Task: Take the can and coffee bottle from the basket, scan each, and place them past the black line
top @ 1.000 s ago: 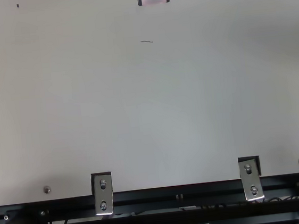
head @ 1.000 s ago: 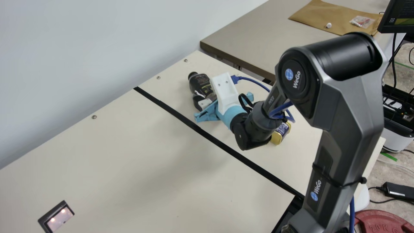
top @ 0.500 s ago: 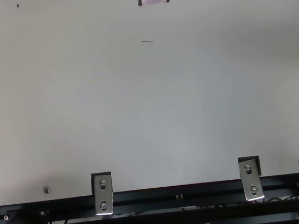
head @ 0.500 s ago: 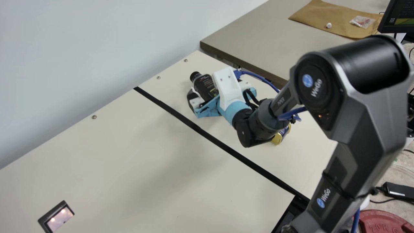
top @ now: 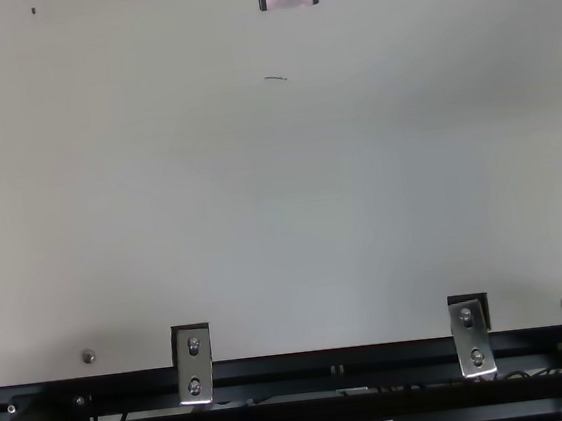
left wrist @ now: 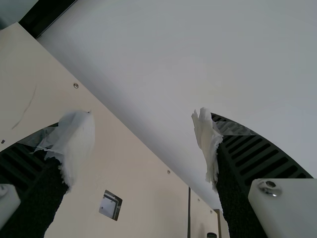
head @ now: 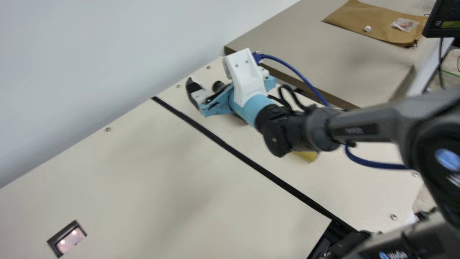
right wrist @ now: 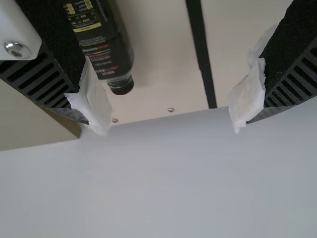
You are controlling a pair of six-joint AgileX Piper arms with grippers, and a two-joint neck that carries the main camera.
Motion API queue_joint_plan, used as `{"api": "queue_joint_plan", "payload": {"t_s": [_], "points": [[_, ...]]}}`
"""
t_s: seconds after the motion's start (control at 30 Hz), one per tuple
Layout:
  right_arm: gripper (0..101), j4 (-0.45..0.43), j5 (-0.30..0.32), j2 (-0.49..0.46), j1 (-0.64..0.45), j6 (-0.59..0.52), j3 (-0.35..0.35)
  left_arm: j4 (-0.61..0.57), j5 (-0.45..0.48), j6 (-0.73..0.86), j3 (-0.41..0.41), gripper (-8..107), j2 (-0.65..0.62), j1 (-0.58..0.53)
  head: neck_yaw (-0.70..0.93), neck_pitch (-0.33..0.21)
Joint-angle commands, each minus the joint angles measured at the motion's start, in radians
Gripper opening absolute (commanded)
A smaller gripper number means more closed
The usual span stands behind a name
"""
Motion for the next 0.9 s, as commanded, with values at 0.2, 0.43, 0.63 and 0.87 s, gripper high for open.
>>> {"api": "queue_joint_plan", "payload": {"t_s": [0.2,0.43,0.63,0.87], "points": [[101,-0.054,0.154,-0.114,0.106,0.107,-0.034,0.0,0.0,0.0,0.0,90,0.0,0.0,0.269,-0.055],[101,-0.118,0.266,-0.189,0.197,0.216,-0.064,0.0,0.0,0.0,0.0,90,0.0,0.0,0.409,-0.071],[101,-0.19,0.423,-0.264,0.34,0.355,-0.111,0.0,0.0,0.0,0.0,90,0.0,0.0,0.409,-0.071],[101,-0.194,0.443,-0.267,0.341,0.357,-0.111,0.0,0.0,0.0,0.0,90,0.0,0.0,0.409,-0.071]]}}
